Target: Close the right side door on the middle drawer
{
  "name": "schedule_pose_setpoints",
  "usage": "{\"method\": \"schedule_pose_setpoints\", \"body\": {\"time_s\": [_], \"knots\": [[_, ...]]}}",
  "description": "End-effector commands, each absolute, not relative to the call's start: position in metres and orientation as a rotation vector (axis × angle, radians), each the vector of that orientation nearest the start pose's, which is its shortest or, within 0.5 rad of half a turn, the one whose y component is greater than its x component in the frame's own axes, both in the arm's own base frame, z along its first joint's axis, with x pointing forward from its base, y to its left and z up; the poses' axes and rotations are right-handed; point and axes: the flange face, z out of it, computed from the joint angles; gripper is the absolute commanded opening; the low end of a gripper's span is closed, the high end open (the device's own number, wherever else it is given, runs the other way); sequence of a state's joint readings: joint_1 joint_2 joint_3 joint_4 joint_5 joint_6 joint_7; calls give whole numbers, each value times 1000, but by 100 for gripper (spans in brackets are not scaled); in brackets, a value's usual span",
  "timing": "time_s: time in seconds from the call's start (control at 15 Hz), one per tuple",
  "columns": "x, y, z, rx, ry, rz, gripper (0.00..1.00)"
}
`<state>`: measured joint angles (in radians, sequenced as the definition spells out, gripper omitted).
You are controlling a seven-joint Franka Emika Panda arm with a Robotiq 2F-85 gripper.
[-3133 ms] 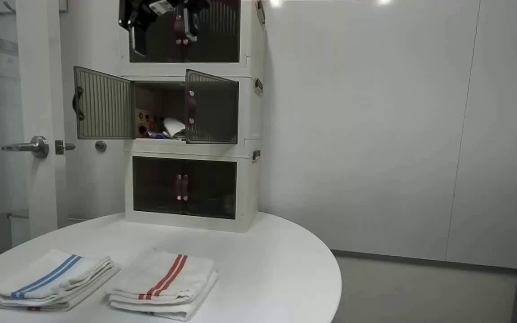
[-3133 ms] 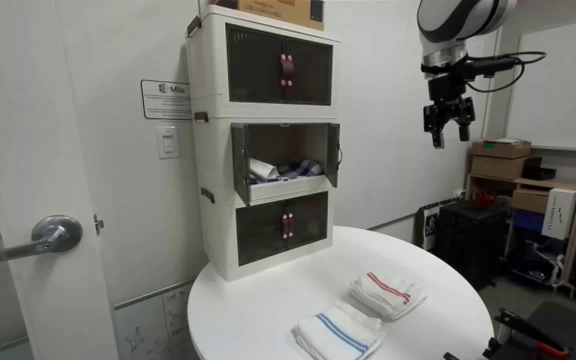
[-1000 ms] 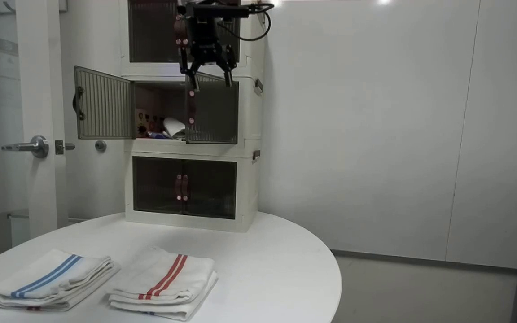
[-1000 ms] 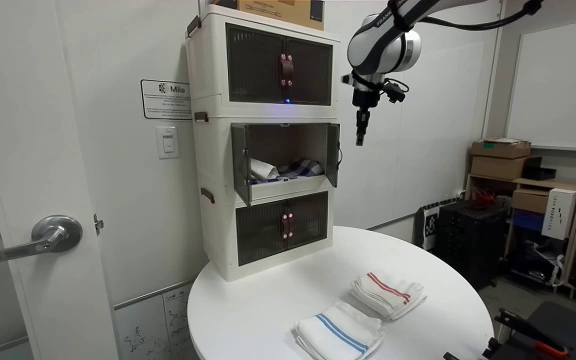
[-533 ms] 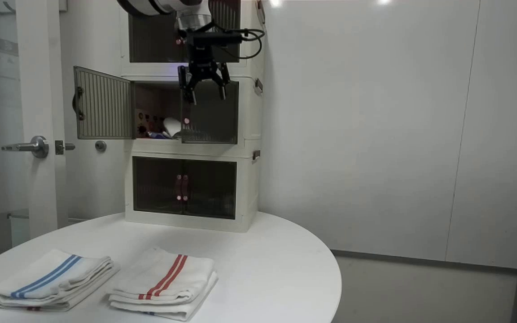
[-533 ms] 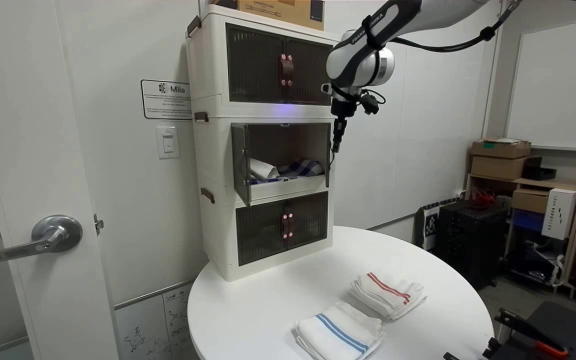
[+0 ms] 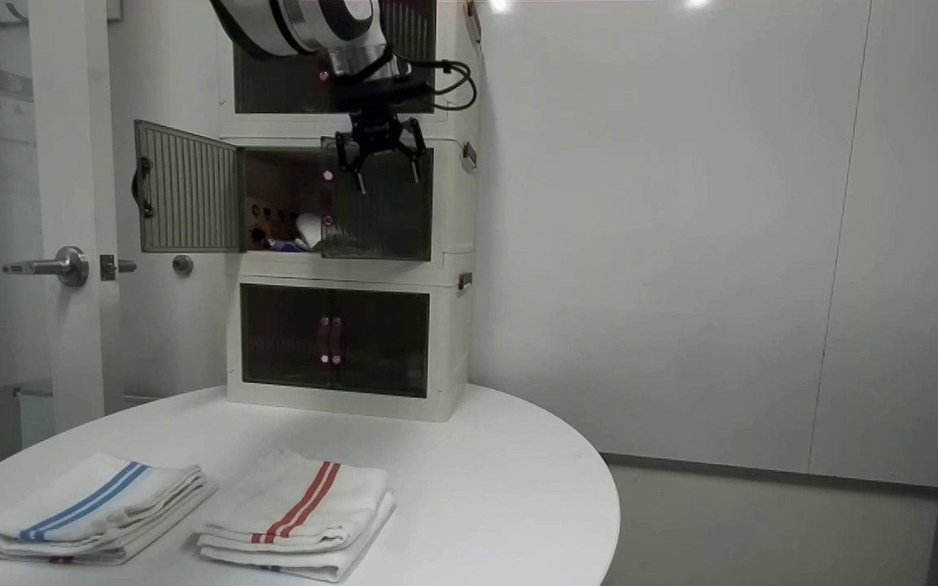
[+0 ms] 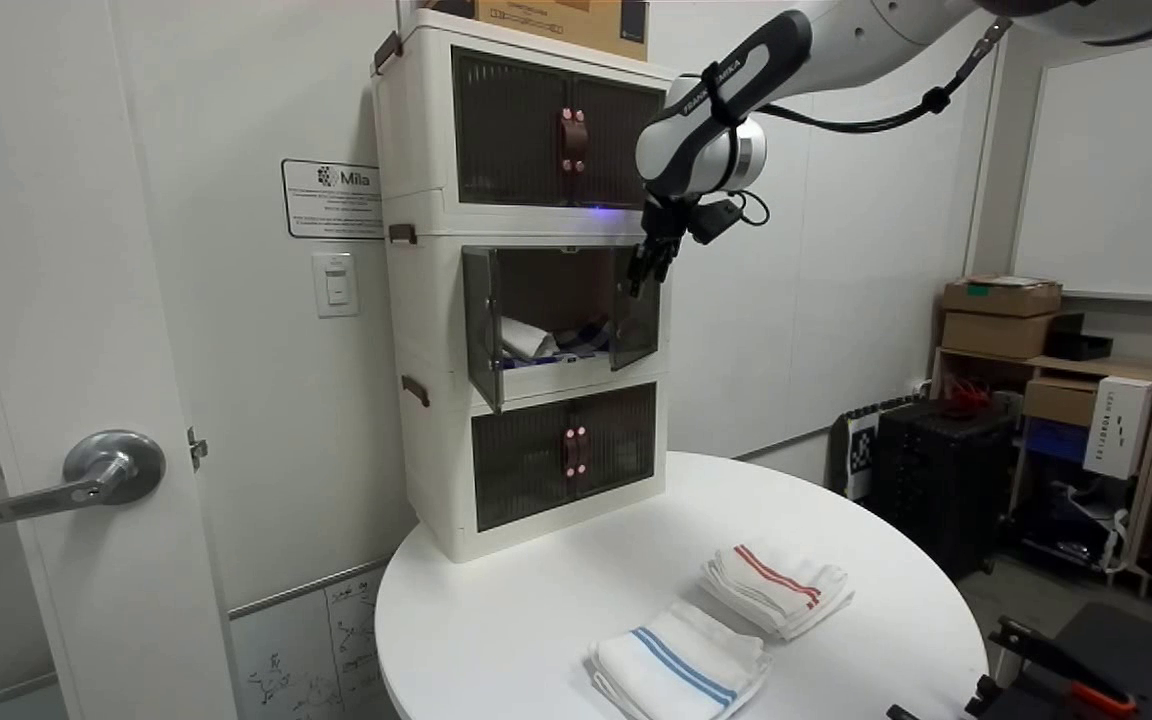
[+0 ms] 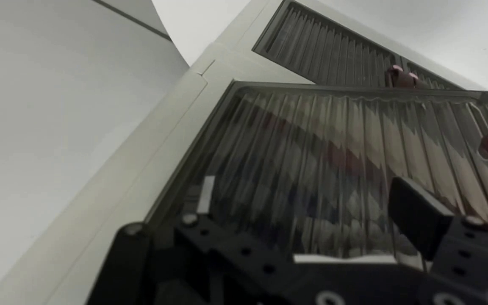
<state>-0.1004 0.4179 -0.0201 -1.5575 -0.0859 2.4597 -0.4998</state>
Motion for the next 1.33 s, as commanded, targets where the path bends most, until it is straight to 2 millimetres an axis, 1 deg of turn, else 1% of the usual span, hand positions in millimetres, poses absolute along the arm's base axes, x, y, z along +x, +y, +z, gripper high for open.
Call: {"method": "schedule_pose_setpoints", "body": {"time_s": [0.0, 0.27, 0.47, 0.6, 0.8, 1.07, 1.27], "knots": [[720, -80, 458, -3227, -398, -715, 100], [716, -67, 456, -3207, -92, -679, 100], [717, -57, 459, -3176, 43, -716, 100], [719, -50, 461, -3158, 72, -763, 100], [721, -46, 463, -3149, 83, -820, 100], [723, -46, 466, -3164, 55, -883, 100], [723, -46, 467, -3175, 43, -894, 100]]}}
